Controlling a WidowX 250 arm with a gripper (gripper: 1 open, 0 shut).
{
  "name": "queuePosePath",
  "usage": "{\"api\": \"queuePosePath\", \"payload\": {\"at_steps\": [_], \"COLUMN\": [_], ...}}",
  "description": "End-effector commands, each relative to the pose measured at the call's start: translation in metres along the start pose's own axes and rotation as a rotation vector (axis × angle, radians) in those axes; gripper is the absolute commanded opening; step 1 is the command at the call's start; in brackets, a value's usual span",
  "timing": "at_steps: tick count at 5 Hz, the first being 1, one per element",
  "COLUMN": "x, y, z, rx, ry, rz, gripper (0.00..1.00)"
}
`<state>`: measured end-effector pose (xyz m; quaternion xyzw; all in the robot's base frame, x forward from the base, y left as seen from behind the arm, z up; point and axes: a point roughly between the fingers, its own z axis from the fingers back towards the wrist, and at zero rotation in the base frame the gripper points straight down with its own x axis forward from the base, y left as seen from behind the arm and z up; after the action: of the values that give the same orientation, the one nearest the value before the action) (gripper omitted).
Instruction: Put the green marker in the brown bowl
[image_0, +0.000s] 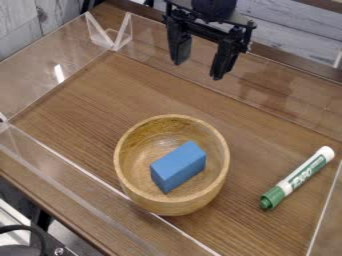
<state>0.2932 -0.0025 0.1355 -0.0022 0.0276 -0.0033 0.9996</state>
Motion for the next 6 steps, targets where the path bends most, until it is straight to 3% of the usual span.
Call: {"api": "queuePosePath", "payload": {"at_steps": [1, 4, 6], "x": [-0.001, -0.012, -0.012], "y": [-0.008, -0.074, -0.112], "z": [-0.007, -0.018, -0.033], "rx": [-0.004, -0.031, -0.039], "ry": [0.010, -0.029, -0.072], "rz": [-0.005, -0.107, -0.153], "gripper": [1.00, 1.00, 1.00]}}
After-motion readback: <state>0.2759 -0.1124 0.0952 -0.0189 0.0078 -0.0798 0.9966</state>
